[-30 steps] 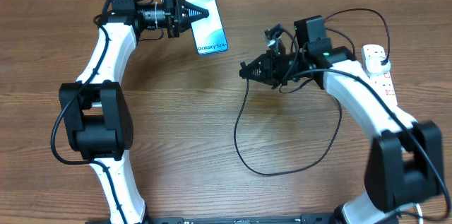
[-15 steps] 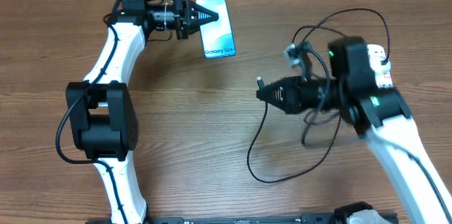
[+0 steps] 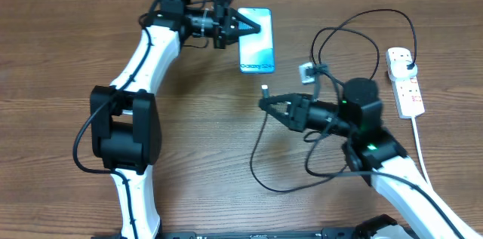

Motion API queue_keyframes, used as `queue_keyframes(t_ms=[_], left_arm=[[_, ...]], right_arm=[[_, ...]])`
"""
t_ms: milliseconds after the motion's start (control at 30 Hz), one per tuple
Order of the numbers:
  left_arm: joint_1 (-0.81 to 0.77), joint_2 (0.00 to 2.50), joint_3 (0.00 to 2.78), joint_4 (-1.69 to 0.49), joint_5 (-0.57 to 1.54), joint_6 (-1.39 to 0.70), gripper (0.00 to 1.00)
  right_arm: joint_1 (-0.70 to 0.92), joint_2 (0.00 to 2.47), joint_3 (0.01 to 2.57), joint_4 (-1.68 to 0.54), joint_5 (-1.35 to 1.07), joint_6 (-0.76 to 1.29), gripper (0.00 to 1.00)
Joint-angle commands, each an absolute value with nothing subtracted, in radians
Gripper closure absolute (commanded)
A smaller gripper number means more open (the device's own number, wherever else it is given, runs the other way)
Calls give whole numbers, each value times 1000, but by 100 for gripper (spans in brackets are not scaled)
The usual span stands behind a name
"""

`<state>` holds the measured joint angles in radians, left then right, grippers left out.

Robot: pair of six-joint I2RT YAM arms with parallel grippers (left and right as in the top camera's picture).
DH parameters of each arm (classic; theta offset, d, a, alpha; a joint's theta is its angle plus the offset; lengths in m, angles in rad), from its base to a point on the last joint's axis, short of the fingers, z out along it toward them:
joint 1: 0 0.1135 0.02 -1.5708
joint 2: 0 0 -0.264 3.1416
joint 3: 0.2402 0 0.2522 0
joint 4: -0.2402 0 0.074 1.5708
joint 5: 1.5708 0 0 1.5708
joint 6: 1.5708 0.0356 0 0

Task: Plug charger to phone and switch on socket
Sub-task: 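Carry the plug with the right gripper toward the phone's bottom port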

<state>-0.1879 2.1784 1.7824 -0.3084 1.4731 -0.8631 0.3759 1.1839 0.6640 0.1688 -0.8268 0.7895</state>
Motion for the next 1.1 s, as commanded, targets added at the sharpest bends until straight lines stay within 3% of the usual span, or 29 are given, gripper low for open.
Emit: queue_keyframes(t_ms=[0,433,1067], left_arm=[[-205,2178,1798,-251,1508,-955,96],[-166,2178,1798,-29,1512,-1226,96],[-187,2178,1798,-18,1492,-1200,96]], right_arm=[[418,1283,662,272,-794,932,96],[391,1337,662,484,-816,961,96],[336,1338,662,538,-838,970,96]])
